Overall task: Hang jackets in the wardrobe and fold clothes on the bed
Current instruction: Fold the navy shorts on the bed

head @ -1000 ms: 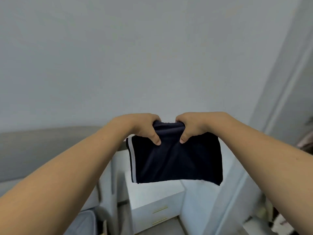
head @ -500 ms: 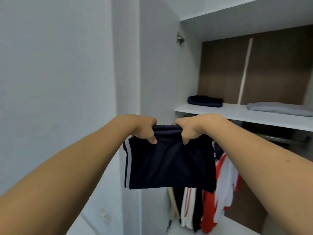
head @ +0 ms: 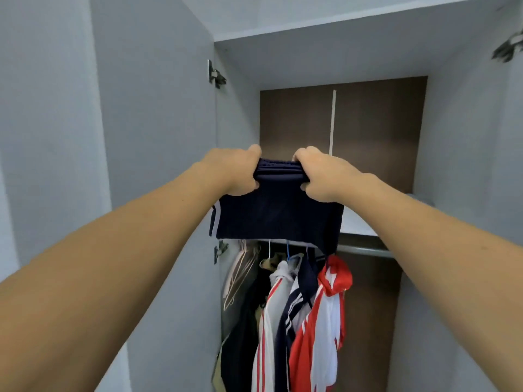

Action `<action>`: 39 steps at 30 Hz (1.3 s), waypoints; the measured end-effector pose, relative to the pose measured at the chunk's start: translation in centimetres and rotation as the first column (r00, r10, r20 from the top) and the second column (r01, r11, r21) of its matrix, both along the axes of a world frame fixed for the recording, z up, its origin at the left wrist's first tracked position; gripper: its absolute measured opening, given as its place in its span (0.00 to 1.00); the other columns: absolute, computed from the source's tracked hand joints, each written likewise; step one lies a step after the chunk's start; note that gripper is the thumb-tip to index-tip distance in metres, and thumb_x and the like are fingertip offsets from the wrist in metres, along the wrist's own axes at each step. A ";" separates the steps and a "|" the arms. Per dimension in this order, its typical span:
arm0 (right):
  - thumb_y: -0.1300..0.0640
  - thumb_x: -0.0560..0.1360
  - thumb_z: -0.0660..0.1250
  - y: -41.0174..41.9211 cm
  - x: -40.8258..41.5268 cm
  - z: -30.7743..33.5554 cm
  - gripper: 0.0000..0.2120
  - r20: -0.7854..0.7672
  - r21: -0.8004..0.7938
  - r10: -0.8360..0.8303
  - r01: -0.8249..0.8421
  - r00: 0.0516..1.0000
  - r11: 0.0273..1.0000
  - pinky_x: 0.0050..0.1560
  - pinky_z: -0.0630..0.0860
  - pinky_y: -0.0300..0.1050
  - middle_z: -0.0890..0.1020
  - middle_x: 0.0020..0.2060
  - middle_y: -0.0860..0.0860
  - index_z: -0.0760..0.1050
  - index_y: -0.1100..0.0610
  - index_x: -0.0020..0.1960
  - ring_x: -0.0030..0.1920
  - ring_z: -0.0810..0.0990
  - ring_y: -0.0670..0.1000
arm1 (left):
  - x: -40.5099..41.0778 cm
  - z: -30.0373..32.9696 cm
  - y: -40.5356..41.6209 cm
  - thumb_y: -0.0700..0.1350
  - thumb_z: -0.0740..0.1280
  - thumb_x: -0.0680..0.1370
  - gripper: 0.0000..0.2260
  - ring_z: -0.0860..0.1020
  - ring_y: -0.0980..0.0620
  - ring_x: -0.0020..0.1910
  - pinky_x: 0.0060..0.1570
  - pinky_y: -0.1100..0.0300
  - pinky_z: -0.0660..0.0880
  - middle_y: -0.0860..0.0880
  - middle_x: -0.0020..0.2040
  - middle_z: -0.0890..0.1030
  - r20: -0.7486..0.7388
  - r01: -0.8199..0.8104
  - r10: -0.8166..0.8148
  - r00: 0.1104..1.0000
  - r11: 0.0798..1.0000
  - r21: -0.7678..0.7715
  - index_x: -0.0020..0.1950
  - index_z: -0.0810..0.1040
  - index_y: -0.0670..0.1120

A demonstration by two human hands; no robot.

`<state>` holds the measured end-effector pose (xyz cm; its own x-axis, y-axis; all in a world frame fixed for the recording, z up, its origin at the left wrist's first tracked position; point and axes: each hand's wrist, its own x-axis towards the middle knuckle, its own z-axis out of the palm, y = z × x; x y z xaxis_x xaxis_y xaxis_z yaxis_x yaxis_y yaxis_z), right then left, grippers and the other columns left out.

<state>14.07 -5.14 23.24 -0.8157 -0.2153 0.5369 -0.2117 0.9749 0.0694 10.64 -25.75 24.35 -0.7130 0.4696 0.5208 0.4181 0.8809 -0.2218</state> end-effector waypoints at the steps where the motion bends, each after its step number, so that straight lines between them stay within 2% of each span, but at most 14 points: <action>1: 0.60 0.75 0.66 0.0 -1.0 0.6 0.18 -0.034 0.011 -0.010 0.011 0.999 1.000 0.48 0.75 0.54 0.70 0.55 0.51 0.65 0.51 0.62 0.47 0.75 0.56 | -1.5 0.5 0.1 0.51 0.64 0.78 0.13 0.71 0.51 0.34 0.29 0.57 0.61 0.50 0.39 0.74 -0.037 0.011 -0.011 0.999 1.000 0.005 0.51 0.61 0.49; 6: 0.59 0.76 0.66 0.7 -6.6 1.5 0.19 -0.151 0.021 -0.044 0.048 0.988 0.999 0.48 0.73 0.51 0.69 0.58 0.53 0.65 0.53 0.65 0.50 0.74 0.56 | -8.8 2.4 1.1 0.47 0.63 0.78 0.11 0.71 0.50 0.32 0.28 0.57 0.62 0.49 0.38 0.74 -0.154 0.073 -0.071 0.985 0.997 0.007 0.51 0.61 0.48; 9: 0.57 0.78 0.63 2.1 -9.8 1.6 0.20 -0.140 0.002 -0.067 0.068 0.988 0.998 0.53 0.73 0.54 0.69 0.61 0.53 0.64 0.52 0.68 0.53 0.75 0.58 | -12.5 3.5 2.6 0.44 0.61 0.75 0.10 0.72 0.49 0.33 0.30 0.56 0.62 0.49 0.38 0.74 -0.104 0.098 -0.097 0.990 0.995 0.007 0.52 0.62 0.49; 12: 0.55 0.79 0.61 3.8 -13.2 2.6 0.20 -0.068 -0.113 -0.040 0.032 0.997 0.993 0.55 0.72 0.52 0.69 0.63 0.52 0.63 0.50 0.70 0.55 0.75 0.58 | -15.8 5.1 4.3 0.45 0.58 0.73 0.11 0.72 0.50 0.37 0.33 0.56 0.63 0.50 0.41 0.75 -0.046 0.090 -0.089 0.995 0.995 0.041 0.55 0.66 0.50; 17: 0.53 0.80 0.62 5.8 -19.8 3.9 0.16 0.126 -0.317 0.104 -0.059 0.987 0.946 0.60 0.72 0.50 0.75 0.61 0.50 0.68 0.51 0.68 0.58 0.75 0.54 | -21.5 6.3 7.5 0.44 0.56 0.74 0.14 0.72 0.44 0.45 0.44 0.54 0.65 0.48 0.51 0.78 -0.104 -0.076 0.074 0.992 0.997 -0.013 0.57 0.75 0.51; 20: 0.53 0.80 0.63 6.2 -23.9 4.5 0.11 0.183 -0.426 0.200 -0.106 0.962 0.899 0.60 0.74 0.50 0.80 0.56 0.51 0.74 0.53 0.61 0.56 0.78 0.53 | -25.1 6.5 8.5 0.44 0.53 0.76 0.12 0.73 0.44 0.46 0.51 0.51 0.66 0.47 0.50 0.78 -0.105 -0.183 0.175 0.979 0.980 -0.076 0.51 0.75 0.49; 23: 0.50 0.80 0.63 6.7 -27.7 4.6 0.10 0.229 -0.473 0.284 -0.148 0.931 0.868 0.54 0.76 0.44 0.82 0.53 0.49 0.76 0.52 0.59 0.51 0.80 0.48 | -28.8 6.6 9.0 0.43 0.51 0.77 0.11 0.72 0.45 0.48 0.64 0.44 0.60 0.48 0.48 0.75 -0.039 -0.275 0.272 0.962 0.952 -0.135 0.46 0.72 0.48; 26: 0.50 0.80 0.65 7.5 -32.2 3.0 0.10 0.259 -0.563 0.363 -0.165 0.895 0.810 0.54 0.77 0.44 0.83 0.52 0.48 0.77 0.52 0.59 0.51 0.82 0.48 | -32.7 5.5 9.5 0.44 0.51 0.77 0.10 0.72 0.44 0.51 0.67 0.41 0.56 0.48 0.53 0.77 0.067 -0.327 0.338 0.939 0.934 -0.142 0.44 0.71 0.49; 27: 0.51 0.79 0.65 7.9 -33.9 2.0 0.10 0.260 -0.613 0.395 -0.165 0.881 0.773 0.55 0.78 0.45 0.83 0.52 0.49 0.77 0.52 0.58 0.51 0.82 0.49 | -34.2 4.5 9.8 0.44 0.51 0.77 0.10 0.72 0.44 0.54 0.68 0.40 0.55 0.47 0.57 0.77 0.079 -0.347 0.360 0.930 0.927 -0.140 0.46 0.72 0.49; 29: 0.54 0.79 0.67 9.1 -37.2 -0.5 0.10 0.275 -0.682 0.415 -0.129 0.867 0.720 0.56 0.78 0.46 0.83 0.53 0.52 0.78 0.55 0.58 0.51 0.82 0.51 | -37.0 1.9 10.9 0.46 0.53 0.77 0.16 0.67 0.41 0.66 0.70 0.37 0.51 0.43 0.67 0.73 0.064 -0.380 0.395 0.916 0.910 -0.166 0.59 0.75 0.47; 31: 0.55 0.78 0.68 10.4 -40.1 -3.9 0.10 0.341 -0.647 0.350 -0.052 0.873 0.760 0.57 0.76 0.45 0.83 0.54 0.55 0.79 0.58 0.57 0.52 0.81 0.52 | -38.8 -1.9 11.7 0.48 0.55 0.77 0.23 0.57 0.41 0.74 0.72 0.34 0.46 0.44 0.75 0.62 0.111 -0.328 0.348 0.931 0.929 -0.170 0.72 0.67 0.48; 33: 0.56 0.78 0.68 11.4 -42.3 -7.2 0.12 0.401 -0.553 0.246 0.019 0.883 0.833 0.60 0.73 0.45 0.82 0.56 0.56 0.79 0.60 0.59 0.56 0.79 0.53 | -39.7 -6.3 11.4 0.53 0.56 0.77 0.27 0.49 0.44 0.77 0.72 0.34 0.43 0.50 0.79 0.52 0.297 -0.220 0.239 0.924 0.971 -0.096 0.77 0.59 0.56; 36: 0.54 0.79 0.67 11.8 -43.6 -8.6 0.12 0.416 -0.476 0.141 0.084 0.898 0.875 0.61 0.73 0.46 0.83 0.56 0.55 0.81 0.61 0.57 0.58 0.79 0.55 | -40.0 -11.7 9.6 0.67 0.48 0.77 0.27 0.47 0.49 0.78 0.73 0.36 0.43 0.58 0.80 0.50 0.553 -0.219 0.168 0.816 0.975 0.028 0.76 0.52 0.67; 39: 0.54 0.79 0.64 9.8 -43.0 -6.4 0.15 0.453 -0.280 0.042 0.098 0.890 0.955 0.62 0.73 0.50 0.80 0.59 0.56 0.78 0.61 0.60 0.58 0.78 0.57 | -40.3 -13.8 8.9 0.69 0.44 0.78 0.26 0.47 0.51 0.79 0.72 0.37 0.42 0.59 0.80 0.50 0.537 -0.260 0.187 0.823 0.963 0.063 0.76 0.49 0.68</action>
